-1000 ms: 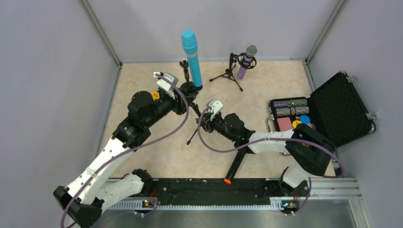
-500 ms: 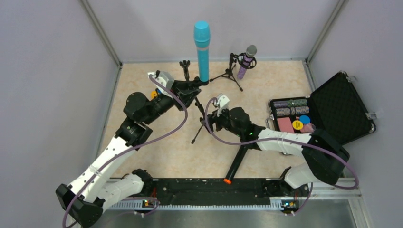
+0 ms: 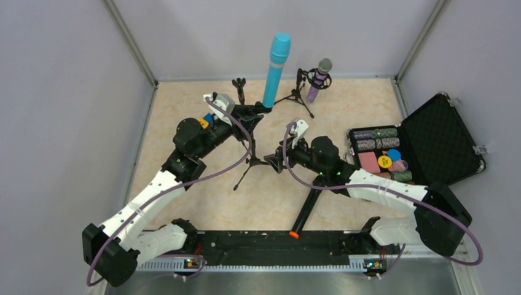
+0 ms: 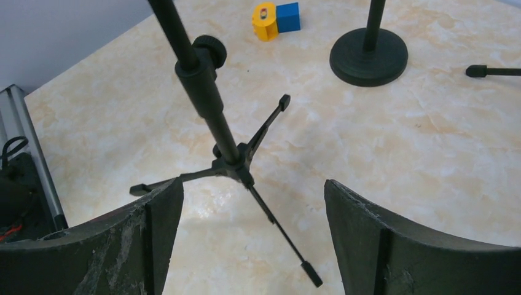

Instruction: Attach the microphones to the stand

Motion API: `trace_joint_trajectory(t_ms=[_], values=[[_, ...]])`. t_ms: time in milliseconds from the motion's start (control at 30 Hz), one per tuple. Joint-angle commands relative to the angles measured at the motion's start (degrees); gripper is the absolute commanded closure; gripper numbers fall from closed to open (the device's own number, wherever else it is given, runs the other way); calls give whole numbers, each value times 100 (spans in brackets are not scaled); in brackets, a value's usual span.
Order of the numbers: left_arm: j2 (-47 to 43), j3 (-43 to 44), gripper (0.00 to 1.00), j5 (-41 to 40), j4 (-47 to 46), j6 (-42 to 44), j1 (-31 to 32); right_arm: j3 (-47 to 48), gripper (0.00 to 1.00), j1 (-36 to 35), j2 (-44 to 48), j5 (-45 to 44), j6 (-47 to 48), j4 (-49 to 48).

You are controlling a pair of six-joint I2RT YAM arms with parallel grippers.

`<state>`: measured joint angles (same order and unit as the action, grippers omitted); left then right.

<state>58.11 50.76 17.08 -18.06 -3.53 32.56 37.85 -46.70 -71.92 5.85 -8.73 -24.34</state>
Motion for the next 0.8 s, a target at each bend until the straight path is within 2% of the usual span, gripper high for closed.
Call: trace_joint_trajectory(t_ms=[0, 333, 767], values=[[-19, 77, 100, -115, -1212, -33, -103, -125, 17, 121, 273, 340, -115, 15], [223, -65, 100, -67, -1840, -294, -639, -317, 16, 385, 525, 563, -310, 37], [-201, -605, 100, -878, -1822, -203, -1696, -440, 13, 615, 608, 880, -515, -64]])
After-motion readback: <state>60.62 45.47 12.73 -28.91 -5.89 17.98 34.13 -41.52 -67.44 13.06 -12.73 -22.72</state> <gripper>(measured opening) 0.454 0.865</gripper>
